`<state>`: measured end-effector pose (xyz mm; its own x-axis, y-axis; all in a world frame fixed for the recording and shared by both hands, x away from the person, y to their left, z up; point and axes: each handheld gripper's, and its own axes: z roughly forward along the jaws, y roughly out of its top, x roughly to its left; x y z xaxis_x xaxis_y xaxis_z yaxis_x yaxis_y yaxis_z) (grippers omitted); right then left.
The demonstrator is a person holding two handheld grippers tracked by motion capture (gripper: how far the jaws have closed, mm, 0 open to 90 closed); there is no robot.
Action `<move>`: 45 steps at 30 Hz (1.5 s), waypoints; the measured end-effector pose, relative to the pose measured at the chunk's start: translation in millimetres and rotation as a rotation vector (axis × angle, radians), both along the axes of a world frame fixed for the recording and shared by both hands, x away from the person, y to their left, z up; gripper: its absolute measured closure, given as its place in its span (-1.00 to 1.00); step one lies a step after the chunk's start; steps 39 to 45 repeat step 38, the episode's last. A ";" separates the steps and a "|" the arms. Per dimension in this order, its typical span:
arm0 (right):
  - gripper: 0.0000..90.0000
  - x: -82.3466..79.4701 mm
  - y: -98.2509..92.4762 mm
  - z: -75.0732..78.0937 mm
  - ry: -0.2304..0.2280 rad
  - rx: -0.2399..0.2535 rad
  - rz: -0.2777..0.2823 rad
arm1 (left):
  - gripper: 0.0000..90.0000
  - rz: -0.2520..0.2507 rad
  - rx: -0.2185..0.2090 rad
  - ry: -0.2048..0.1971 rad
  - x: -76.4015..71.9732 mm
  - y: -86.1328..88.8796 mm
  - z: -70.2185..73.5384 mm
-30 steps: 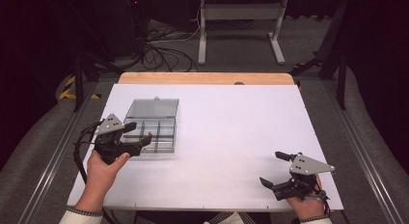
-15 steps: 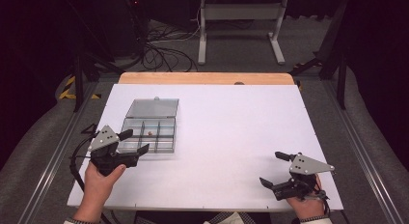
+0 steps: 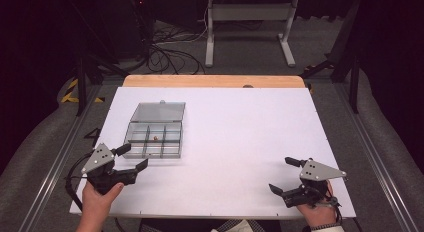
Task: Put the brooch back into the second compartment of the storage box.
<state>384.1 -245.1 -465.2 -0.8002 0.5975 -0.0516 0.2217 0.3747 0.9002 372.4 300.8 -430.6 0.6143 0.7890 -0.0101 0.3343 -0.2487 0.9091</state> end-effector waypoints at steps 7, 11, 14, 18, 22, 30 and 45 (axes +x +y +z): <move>-0.99 -0.1 0.2 -0.1 0.002 0.000 0.002 | -0.59 -0.004 0.008 -0.018 -7.7 6.1 -11.8; -0.99 -0.2 -0.1 -0.1 0.001 0.002 0.001 | -0.61 -0.009 0.011 -0.023 -11.2 8.0 -18.5; -0.99 -0.2 0.2 -0.1 0.002 0.000 0.003 | -0.63 -0.012 0.003 -0.016 -13.3 9.8 -24.0; -0.99 -0.3 0.1 -0.1 0.003 -0.001 0.002 | -0.65 -0.009 0.015 -0.002 -14.7 12.1 -30.1; -0.99 -0.5 0.5 -0.3 0.004 0.001 0.003 | -0.67 -0.004 0.028 0.019 -17.4 13.9 -36.4; -0.99 -0.1 0.8 -0.9 0.011 -0.003 0.008 | -0.71 -0.011 0.011 0.060 -17.0 14.3 -42.7; -0.99 0.7 1.2 -1.1 0.010 -0.006 0.007 | -0.73 -0.001 0.007 0.044 -18.6 15.3 -41.2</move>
